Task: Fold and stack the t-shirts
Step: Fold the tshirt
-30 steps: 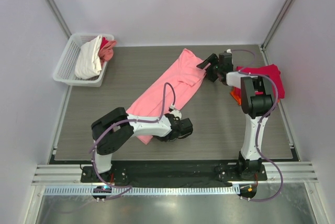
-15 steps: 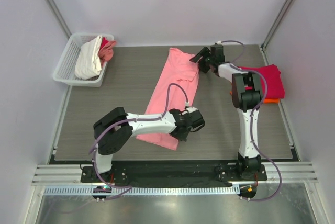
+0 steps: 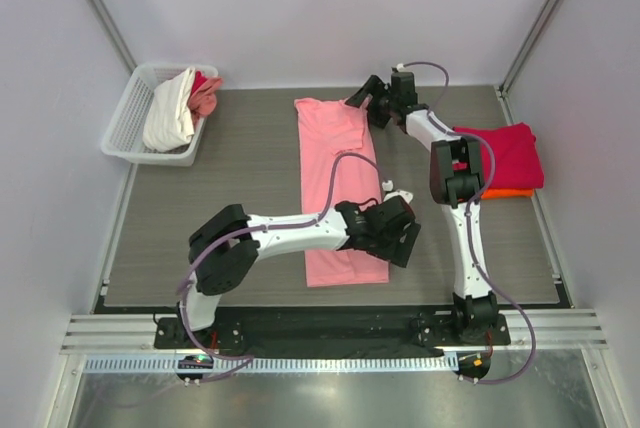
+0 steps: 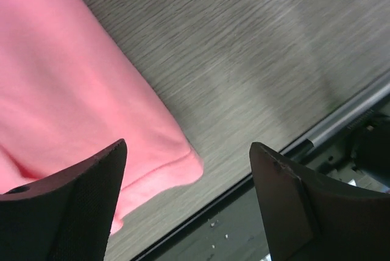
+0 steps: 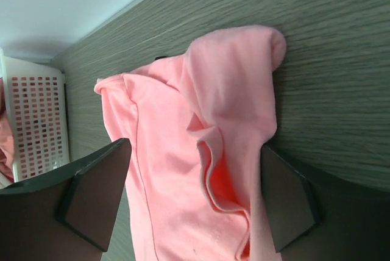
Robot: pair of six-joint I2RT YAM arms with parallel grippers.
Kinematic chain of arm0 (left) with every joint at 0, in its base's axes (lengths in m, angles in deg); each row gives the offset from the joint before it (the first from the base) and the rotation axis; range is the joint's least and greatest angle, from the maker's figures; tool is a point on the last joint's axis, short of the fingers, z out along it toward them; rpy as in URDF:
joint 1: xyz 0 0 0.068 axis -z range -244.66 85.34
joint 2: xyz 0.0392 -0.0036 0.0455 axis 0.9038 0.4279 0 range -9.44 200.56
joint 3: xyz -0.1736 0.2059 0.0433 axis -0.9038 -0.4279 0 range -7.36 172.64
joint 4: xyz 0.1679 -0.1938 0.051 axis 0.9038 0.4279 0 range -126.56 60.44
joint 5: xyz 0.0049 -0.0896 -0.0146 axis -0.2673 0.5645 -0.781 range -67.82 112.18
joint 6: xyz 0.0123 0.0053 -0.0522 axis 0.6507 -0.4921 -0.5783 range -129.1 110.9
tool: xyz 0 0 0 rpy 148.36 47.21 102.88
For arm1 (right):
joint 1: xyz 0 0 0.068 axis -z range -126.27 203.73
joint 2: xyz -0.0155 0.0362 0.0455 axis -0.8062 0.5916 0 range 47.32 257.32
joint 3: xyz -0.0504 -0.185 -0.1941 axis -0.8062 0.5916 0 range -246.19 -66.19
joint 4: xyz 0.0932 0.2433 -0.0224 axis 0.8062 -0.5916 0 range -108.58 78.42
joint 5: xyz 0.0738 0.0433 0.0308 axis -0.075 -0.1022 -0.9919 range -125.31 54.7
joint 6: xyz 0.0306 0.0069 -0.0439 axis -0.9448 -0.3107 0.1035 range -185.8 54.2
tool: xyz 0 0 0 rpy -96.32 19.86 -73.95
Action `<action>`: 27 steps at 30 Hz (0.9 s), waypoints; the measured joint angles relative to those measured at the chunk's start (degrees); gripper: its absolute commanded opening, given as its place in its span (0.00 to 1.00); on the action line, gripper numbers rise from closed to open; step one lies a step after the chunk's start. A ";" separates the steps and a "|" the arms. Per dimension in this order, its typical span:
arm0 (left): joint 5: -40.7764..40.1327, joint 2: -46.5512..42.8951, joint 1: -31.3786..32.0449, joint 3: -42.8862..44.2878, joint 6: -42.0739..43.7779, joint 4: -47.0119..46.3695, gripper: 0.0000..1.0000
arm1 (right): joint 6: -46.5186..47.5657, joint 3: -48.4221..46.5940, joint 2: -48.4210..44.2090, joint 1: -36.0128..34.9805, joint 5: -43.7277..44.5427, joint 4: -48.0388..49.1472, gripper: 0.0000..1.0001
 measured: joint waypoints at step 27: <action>-4.39 -53.94 -10.99 -57.96 -15.41 -7.39 0.64 | 3.21 92.06 -88.35 -14.27 12.85 -20.48 0.61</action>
